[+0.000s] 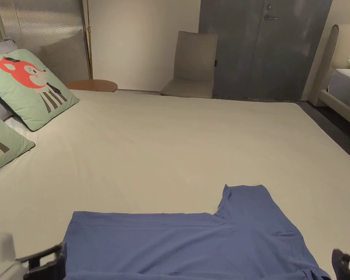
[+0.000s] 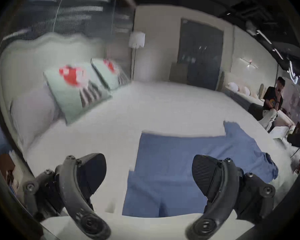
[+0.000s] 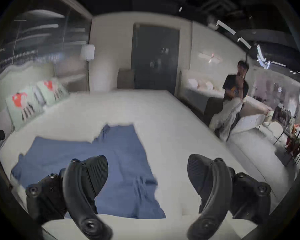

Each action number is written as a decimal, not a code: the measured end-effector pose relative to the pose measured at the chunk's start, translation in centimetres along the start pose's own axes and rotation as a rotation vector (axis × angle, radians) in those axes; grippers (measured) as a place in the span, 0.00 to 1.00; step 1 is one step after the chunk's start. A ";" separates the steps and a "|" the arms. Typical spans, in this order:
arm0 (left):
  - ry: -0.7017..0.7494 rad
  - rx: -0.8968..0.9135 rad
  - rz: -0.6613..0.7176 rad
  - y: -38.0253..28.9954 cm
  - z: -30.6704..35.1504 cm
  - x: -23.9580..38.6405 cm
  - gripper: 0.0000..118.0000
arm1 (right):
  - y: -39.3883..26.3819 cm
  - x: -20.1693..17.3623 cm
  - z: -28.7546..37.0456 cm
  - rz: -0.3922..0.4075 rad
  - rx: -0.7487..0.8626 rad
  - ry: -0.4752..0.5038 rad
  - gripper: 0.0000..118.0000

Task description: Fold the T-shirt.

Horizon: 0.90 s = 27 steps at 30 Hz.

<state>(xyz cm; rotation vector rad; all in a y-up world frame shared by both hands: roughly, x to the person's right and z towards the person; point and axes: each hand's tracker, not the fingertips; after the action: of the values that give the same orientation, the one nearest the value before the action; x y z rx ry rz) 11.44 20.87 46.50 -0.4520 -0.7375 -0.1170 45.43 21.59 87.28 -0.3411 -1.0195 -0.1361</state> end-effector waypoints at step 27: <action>-0.027 -0.340 0.122 5.3 -21.9 -2.3 0.91 | 2.4 -6.4 -7.1 -0.023 0.058 -0.004 0.00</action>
<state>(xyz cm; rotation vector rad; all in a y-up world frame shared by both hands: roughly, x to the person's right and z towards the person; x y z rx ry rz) 24.74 15.97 28.89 -0.8222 -0.7164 -0.1224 48.52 21.12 77.94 -0.2771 -1.0297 -0.1264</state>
